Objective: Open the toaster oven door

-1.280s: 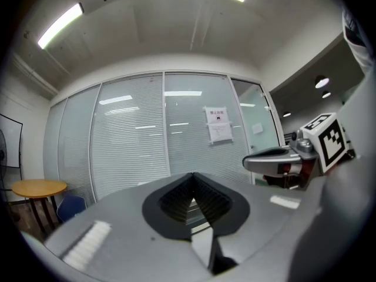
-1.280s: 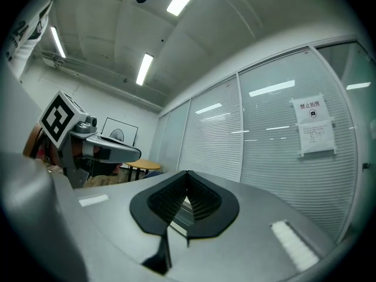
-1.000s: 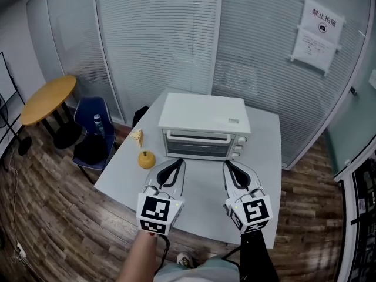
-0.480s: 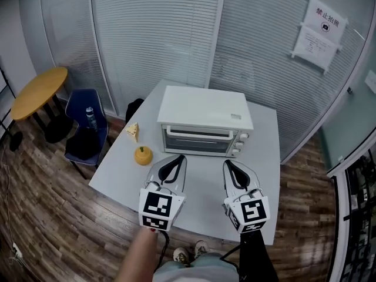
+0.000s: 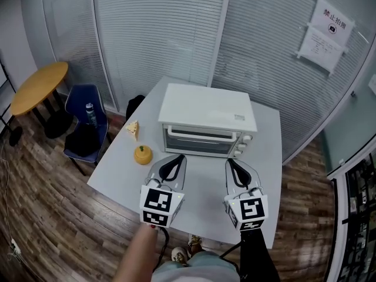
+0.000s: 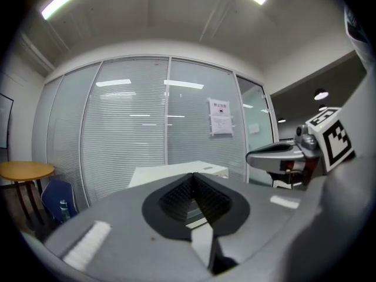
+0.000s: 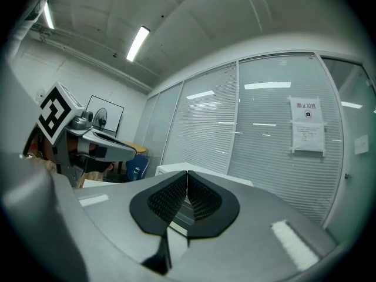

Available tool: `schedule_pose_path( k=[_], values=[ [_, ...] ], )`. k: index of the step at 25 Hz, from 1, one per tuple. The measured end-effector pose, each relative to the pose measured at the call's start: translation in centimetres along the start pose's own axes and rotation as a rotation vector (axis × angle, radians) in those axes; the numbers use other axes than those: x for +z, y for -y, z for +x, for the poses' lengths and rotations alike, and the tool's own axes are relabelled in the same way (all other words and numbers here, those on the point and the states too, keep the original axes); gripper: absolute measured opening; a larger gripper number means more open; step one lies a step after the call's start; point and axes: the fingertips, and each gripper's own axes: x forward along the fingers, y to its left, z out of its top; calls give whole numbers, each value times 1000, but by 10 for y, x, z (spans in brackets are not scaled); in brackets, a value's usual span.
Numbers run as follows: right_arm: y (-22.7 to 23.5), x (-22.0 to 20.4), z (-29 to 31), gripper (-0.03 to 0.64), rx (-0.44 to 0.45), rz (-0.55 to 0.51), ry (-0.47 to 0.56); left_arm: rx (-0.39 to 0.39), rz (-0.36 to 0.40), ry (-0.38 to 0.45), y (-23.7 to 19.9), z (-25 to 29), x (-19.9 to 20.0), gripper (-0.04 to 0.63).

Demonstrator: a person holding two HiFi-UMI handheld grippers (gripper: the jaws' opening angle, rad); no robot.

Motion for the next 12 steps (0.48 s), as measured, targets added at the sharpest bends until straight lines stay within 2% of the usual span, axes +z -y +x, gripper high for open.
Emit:
schedule_pose_path(
  k=[4,12],
  values=[
    [7,-4,20,5,22,6,-7,11,-4,-11,-9,16,-3,57],
    [24,-29,70,3,123,62,-61,25,3,-56,-25,64,-13,57]
  ],
)
